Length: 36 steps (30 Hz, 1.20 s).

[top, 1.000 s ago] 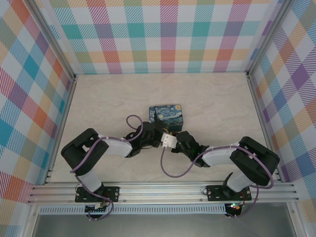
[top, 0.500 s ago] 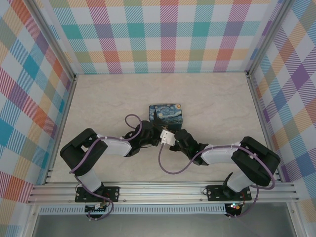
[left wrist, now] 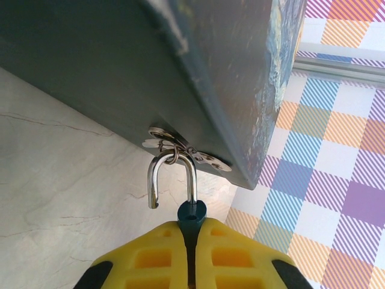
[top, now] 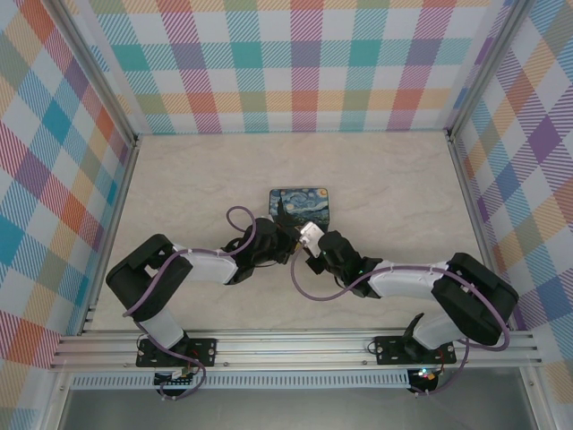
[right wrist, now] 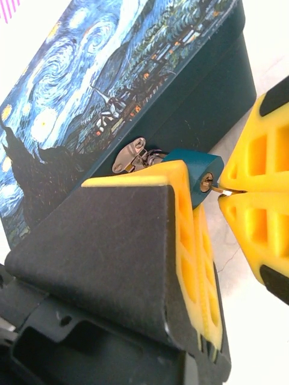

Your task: Unlock the padlock with the key

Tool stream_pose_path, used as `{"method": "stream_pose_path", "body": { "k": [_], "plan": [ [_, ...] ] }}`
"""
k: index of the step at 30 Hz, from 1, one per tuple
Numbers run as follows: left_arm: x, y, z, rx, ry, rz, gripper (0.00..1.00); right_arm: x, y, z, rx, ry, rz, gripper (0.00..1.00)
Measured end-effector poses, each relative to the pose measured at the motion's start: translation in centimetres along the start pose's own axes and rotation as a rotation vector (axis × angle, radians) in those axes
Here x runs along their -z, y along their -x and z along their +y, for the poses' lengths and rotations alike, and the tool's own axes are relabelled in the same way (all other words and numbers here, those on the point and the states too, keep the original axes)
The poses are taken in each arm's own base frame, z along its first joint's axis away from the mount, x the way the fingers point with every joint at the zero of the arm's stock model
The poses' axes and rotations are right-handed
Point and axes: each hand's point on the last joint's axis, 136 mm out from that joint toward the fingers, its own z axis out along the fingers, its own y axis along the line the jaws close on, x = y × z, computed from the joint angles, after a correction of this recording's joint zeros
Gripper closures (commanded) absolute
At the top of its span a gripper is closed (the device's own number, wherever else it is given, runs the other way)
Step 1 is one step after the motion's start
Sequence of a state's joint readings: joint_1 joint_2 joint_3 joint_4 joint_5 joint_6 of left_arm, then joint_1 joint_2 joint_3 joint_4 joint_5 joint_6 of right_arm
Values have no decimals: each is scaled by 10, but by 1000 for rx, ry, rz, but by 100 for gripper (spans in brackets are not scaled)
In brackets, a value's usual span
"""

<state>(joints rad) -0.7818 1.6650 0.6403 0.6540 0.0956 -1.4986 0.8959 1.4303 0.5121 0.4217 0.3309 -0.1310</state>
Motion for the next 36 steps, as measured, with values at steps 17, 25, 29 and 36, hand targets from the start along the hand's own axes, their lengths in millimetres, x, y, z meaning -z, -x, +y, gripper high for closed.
{"method": "stream_pose_path", "body": {
  "k": [17,25,29,36],
  "plan": [
    [40,9,-14,-133,57,-41,43,-9,-21,3,-205,59,39,100],
    [88,77,-23,-220,148,-202,19,-9,-25,1,-294,89,32,100],
    [107,118,-41,-290,188,-276,12,-9,-27,0,-352,113,40,100],
    [88,148,-58,-428,262,-229,7,-5,-27,-3,-433,145,53,100]
  ]
}}
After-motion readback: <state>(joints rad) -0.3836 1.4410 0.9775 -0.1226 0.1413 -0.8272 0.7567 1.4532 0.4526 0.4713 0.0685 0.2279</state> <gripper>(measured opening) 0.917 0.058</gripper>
